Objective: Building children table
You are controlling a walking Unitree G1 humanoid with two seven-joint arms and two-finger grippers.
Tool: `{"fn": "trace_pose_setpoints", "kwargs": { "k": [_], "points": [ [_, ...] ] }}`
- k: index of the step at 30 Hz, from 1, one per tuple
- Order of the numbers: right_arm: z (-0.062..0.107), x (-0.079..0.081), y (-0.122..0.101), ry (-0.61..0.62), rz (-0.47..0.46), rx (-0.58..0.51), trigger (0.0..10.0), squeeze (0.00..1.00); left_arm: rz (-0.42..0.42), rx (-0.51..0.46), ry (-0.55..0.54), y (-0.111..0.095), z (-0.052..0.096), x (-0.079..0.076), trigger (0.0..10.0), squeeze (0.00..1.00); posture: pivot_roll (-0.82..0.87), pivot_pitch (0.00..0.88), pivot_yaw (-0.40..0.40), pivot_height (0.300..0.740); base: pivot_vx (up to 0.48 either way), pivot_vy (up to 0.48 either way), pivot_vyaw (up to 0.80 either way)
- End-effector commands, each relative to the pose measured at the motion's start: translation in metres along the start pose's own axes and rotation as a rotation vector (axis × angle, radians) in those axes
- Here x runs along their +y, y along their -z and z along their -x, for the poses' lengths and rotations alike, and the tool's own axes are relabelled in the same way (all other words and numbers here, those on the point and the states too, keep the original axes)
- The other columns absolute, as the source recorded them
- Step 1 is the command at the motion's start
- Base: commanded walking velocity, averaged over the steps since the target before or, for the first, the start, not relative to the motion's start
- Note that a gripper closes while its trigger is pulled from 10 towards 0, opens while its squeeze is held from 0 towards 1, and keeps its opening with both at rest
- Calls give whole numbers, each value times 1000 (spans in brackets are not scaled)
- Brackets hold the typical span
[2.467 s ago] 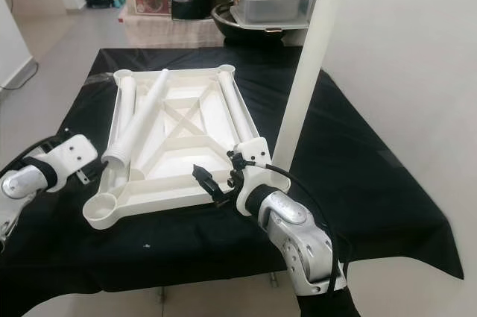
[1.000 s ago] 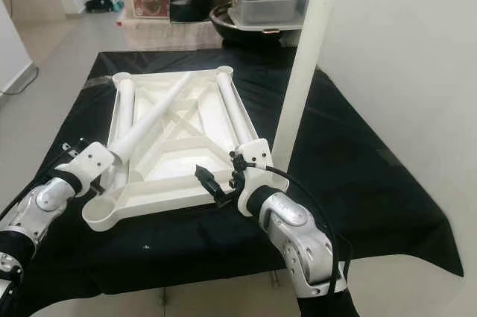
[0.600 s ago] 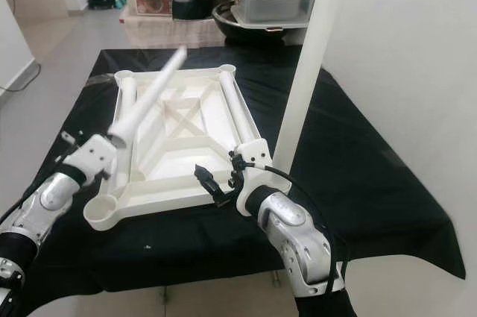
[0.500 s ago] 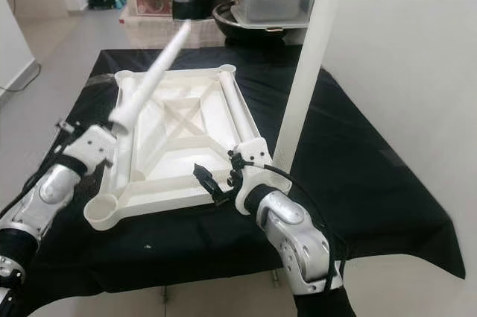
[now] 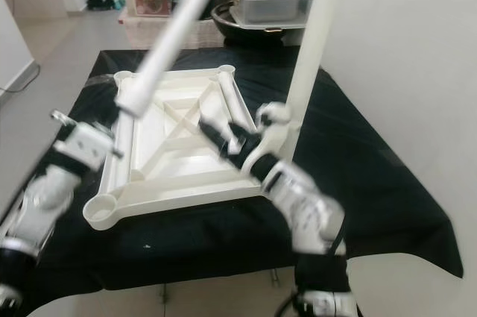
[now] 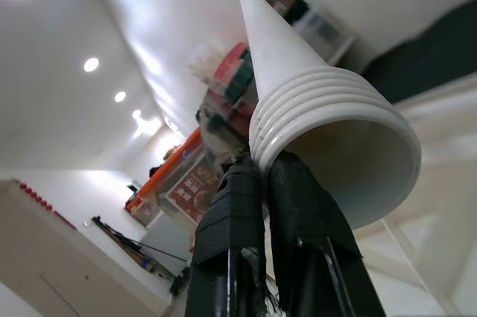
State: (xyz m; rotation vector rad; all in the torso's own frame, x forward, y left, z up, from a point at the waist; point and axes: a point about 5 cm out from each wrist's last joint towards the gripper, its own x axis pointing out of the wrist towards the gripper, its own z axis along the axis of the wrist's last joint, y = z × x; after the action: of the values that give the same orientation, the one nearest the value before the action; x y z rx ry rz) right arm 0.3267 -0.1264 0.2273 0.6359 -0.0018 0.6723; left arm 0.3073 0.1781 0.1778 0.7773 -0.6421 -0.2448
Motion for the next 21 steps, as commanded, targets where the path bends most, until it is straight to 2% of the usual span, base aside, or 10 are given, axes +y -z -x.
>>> {"fn": "trace_pose_setpoints", "kwargs": {
  "k": [1,4,5,6,7,15,21],
  "points": [
    [0,-7,-9,7,-48,-10,10000,1000,-50,-94,36,-12,3,-4,10000,0,14,0,-44,740,0,0,0],
    [-5,-12,-19,20,-76,-18,10000,1000,-68,-144,103,-19,8,-11,10000,0,25,0,-52,740,0,0,0],
    [-7,-13,-20,24,-88,-7,10000,565,-77,-168,134,-24,10,-13,10000,0,25,0,-52,740,0,0,0],
    [-7,-13,-20,24,-88,-7,10000,565,-77,-168,134,-24,10,-13,10000,0,25,0,-52,740,0,0,0],
    [-8,-14,-18,25,-100,10,10000,0,-95,-198,161,-28,11,-15,10000,0,29,0,-57,740,0,0,0],
    [-8,-21,0,74,-135,130,10000,0,-154,-255,140,-38,14,-14,10000,0,30,0,-63,740,0,0,0],
    [-9,-25,0,79,-184,151,10000,0,-167,-285,147,-44,22,-20,10000,0,35,0,-72,740,0,0,0]
  ]
}}
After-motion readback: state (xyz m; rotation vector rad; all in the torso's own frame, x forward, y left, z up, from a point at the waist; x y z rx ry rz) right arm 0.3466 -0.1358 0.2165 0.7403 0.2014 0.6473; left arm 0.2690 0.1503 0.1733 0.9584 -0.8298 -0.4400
